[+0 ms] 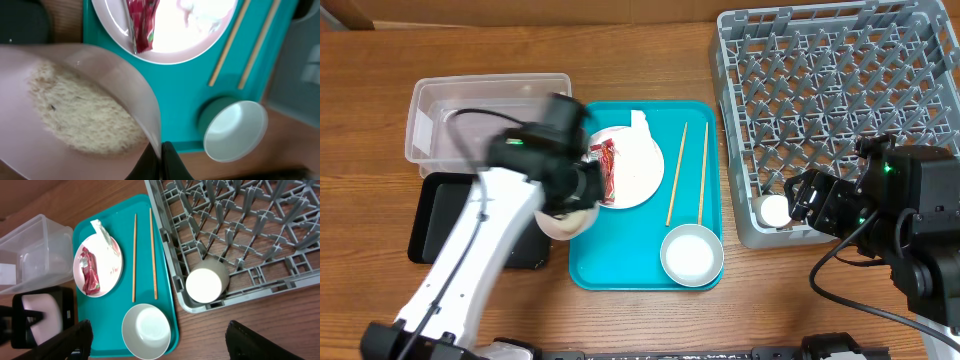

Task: Sort waste into correct bins and load items into the dishwasher
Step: 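Tip the pink bowl over the black tray to pour out rice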

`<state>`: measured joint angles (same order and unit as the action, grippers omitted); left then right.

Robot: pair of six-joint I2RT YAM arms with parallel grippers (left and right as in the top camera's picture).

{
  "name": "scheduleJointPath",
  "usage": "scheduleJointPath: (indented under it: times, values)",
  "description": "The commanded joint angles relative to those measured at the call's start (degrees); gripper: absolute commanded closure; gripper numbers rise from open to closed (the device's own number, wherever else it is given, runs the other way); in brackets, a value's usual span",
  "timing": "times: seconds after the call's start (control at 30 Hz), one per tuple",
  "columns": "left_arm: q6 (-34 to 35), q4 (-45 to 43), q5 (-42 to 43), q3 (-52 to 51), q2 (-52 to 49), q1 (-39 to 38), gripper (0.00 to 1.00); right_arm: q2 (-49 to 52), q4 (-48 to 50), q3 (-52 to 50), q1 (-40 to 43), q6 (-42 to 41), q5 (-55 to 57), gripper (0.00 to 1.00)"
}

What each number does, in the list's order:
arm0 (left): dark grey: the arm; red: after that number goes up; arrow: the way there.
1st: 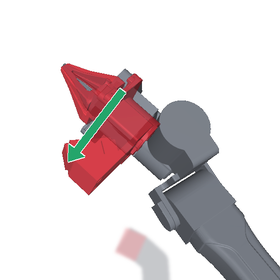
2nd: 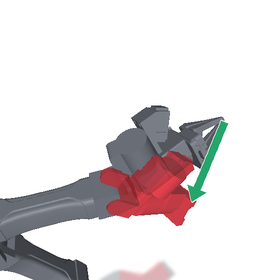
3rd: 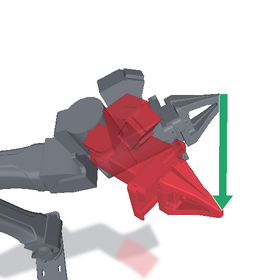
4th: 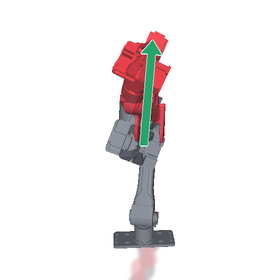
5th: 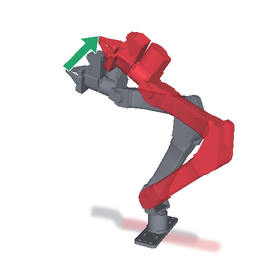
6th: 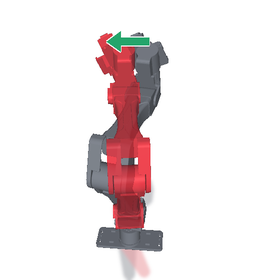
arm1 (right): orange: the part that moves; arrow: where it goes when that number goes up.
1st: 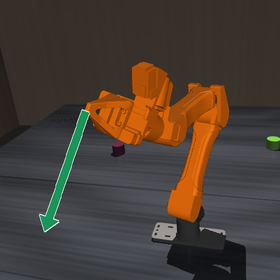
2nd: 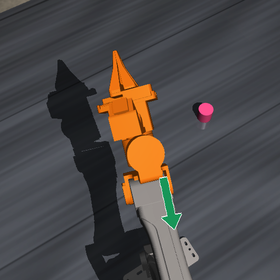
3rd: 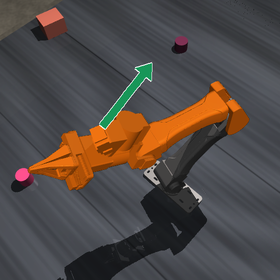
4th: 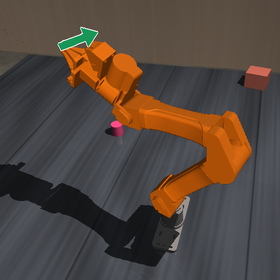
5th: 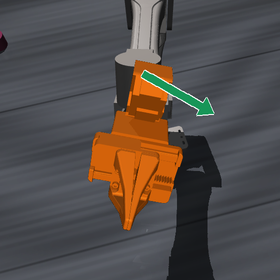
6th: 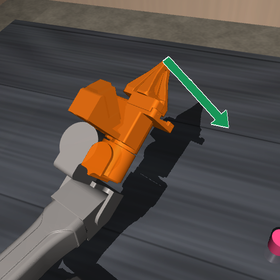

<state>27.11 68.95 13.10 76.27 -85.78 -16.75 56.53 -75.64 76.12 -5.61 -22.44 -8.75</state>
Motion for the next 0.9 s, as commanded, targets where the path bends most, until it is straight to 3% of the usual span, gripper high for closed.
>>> scheduleJointPath:
  times: [0.0,0.17,0.23,0.37,0.6,0.77,0.83,0.87]
  values:
    - [-18.9,2.0,22.2,-0.2,-0.5,13.2,0.96,-0.2,0.3,1.2,0.2,-0.1,-0.1,0.14]
    - [-38.1,7.8,39.6,-3.2,-4.7,29.2,0.96,-0.2,0.3,1.2,0.2,-0.1,-0.1,0.14]
    - [-49.5,11.2,47.5,-4.6,-9.8,38.1,0.96,-0.2,0.3,1.2,0.2,-0.1,-0.1,0.14]
    - [-60.1,17.3,56.1,-5.0,-16.6,45.1,0.96,-0.2,0.1,1.2,0.2,-0.1,-0.1,0.14]
    - [-71.2,27.5,59.9,-5.0,-23.0,52.6,0.96,-0.2,0.1,1.2,0.2,-0.1,-0.1,0.14]
    - [-75.0,27.9,59.0,-5.0,-23.3,54.1,0.96,-0.2,0.1,1.2,0.2,-0.1,-0.1,0.14]
    - [-73.3,28.0,58.8,-5.2,-23.3,53.9,0.96,-0.2,0.1,1.2,0.2,-0.1,-0.2,0.14]
    - [-76.3,27.4,58.7,-5.2,-23.1,53.8,0.96,-0.2,0.1,1.2,0.2,-0.1,-0.2,0.14]
